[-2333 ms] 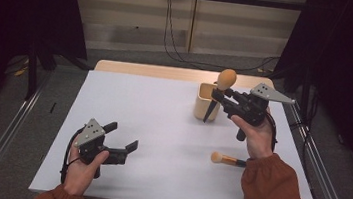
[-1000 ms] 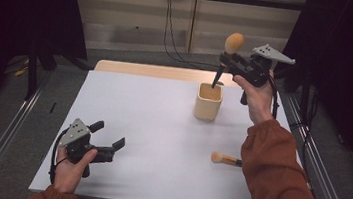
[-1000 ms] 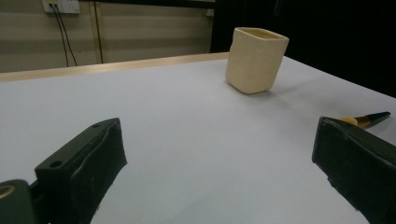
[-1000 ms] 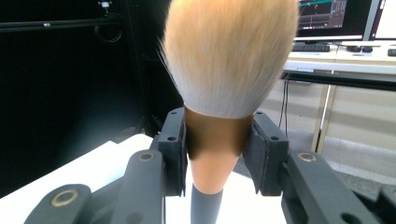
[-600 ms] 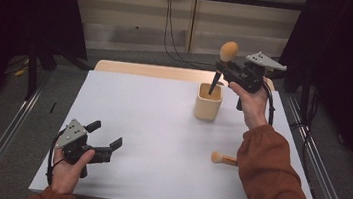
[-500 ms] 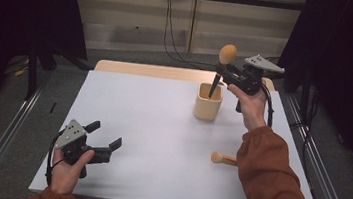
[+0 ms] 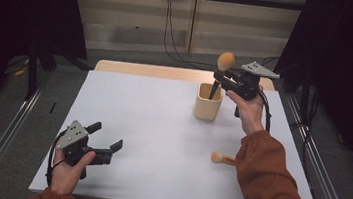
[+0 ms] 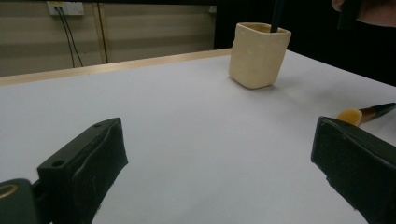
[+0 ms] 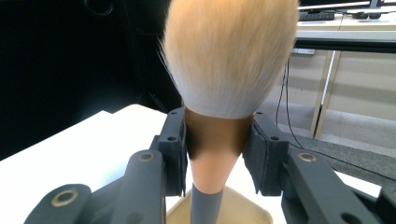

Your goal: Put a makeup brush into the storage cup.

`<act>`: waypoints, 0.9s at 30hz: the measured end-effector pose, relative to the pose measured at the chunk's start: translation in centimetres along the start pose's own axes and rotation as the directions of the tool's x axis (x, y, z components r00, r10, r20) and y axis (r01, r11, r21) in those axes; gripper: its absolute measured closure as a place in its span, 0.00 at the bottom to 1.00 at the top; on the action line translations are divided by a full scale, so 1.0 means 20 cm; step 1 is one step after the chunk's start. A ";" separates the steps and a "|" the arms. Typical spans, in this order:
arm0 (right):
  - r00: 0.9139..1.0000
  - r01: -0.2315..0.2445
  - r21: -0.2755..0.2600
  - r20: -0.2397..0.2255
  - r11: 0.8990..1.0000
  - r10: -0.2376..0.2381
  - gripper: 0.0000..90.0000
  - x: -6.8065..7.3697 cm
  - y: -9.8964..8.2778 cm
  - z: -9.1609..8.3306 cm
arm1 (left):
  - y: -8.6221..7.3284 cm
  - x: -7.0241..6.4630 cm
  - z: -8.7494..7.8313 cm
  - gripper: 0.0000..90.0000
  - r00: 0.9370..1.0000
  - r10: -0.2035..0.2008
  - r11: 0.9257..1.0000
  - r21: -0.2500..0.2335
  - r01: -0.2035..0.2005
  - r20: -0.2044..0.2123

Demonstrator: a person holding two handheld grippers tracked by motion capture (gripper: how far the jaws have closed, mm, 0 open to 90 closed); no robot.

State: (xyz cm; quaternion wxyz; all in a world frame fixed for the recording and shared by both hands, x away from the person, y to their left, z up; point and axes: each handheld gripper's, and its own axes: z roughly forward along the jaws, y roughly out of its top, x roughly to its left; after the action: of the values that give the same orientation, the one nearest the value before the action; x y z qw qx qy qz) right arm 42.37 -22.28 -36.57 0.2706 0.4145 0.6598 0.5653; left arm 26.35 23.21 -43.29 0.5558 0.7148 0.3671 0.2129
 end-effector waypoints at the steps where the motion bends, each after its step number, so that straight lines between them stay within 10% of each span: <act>1: 1.000 -0.002 0.001 -0.001 1.000 0.002 0.70 0.00 -0.01 0.00 | 0.00 0.00 0.00 0.03 1.000 -0.001 1.000 -0.001 0.001 0.001; 27: 1.000 -0.024 0.070 -0.004 0.997 0.025 0.70 -0.02 -0.19 0.04 | 0.01 0.02 0.00 0.03 1.000 0.012 1.000 -0.002 -0.012 0.014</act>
State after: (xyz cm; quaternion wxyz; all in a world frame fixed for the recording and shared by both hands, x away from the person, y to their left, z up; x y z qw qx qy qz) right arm 42.40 -22.32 -40.43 0.2474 0.4305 0.6748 0.5460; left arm 26.72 23.52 -43.25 0.5578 0.7181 0.3587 0.2113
